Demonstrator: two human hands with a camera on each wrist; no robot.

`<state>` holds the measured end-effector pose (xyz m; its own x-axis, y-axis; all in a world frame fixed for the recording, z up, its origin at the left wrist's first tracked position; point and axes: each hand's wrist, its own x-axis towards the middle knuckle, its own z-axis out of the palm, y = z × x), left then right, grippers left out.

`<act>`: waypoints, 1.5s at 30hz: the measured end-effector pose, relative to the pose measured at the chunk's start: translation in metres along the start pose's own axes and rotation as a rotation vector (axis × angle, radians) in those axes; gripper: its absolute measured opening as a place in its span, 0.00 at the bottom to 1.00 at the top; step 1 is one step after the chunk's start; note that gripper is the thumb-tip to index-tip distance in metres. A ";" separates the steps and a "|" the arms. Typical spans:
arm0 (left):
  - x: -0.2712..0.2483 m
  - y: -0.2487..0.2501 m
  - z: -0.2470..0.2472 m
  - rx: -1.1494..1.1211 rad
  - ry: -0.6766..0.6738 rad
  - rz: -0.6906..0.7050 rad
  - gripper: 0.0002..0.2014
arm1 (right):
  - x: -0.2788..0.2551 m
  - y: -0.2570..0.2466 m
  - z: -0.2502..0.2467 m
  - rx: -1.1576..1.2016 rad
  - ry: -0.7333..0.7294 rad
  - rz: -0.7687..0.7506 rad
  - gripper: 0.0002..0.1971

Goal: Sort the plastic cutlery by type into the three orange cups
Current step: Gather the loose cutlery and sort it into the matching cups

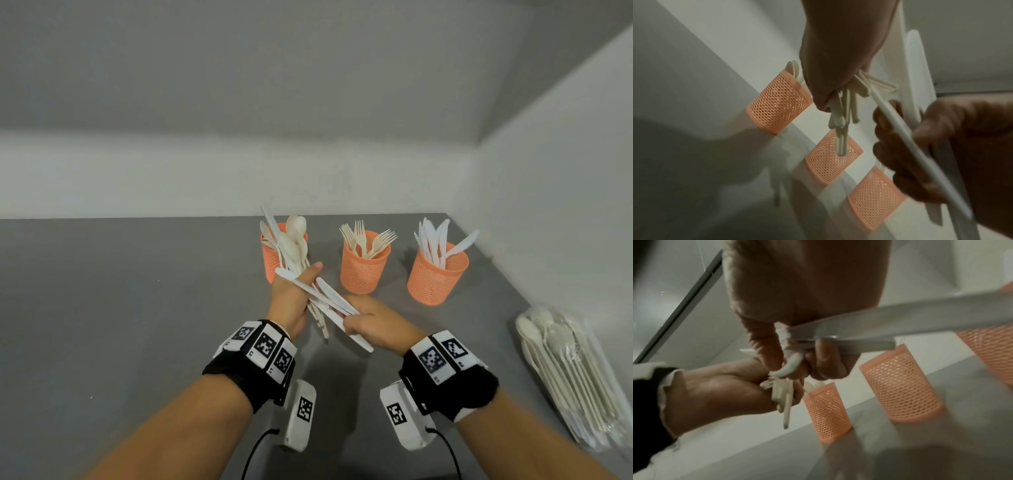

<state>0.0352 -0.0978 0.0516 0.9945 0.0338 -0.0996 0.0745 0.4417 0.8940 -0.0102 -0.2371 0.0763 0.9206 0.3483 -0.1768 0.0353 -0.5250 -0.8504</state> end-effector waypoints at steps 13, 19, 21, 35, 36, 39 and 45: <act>0.012 0.006 -0.006 0.006 0.048 0.050 0.18 | 0.002 0.015 -0.001 -0.046 -0.157 -0.017 0.06; 0.007 0.023 -0.027 0.118 -0.075 0.026 0.08 | -0.002 0.004 -0.039 -0.041 0.130 0.005 0.05; -0.001 0.027 -0.029 0.129 -0.249 -0.106 0.07 | 0.005 -0.007 -0.045 0.160 0.318 -0.002 0.06; -0.018 0.034 -0.046 0.480 -0.808 -0.368 0.08 | 0.042 -0.062 -0.036 0.194 0.141 -0.099 0.10; -0.017 0.033 -0.048 0.478 -0.798 -0.364 0.08 | 0.045 -0.063 -0.036 0.219 0.183 -0.103 0.11; -0.014 0.031 -0.059 0.468 -0.751 -0.356 0.08 | 0.050 -0.071 -0.050 0.399 0.391 -0.144 0.10; -0.003 0.026 -0.062 0.398 -0.670 -0.277 0.07 | 0.035 -0.061 -0.107 0.299 0.888 -0.218 0.10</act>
<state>0.0294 -0.0308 0.0480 0.7602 -0.6270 -0.1703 0.2192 0.0008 0.9757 0.0614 -0.2759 0.1751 0.8685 -0.3652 0.3351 0.2525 -0.2558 -0.9332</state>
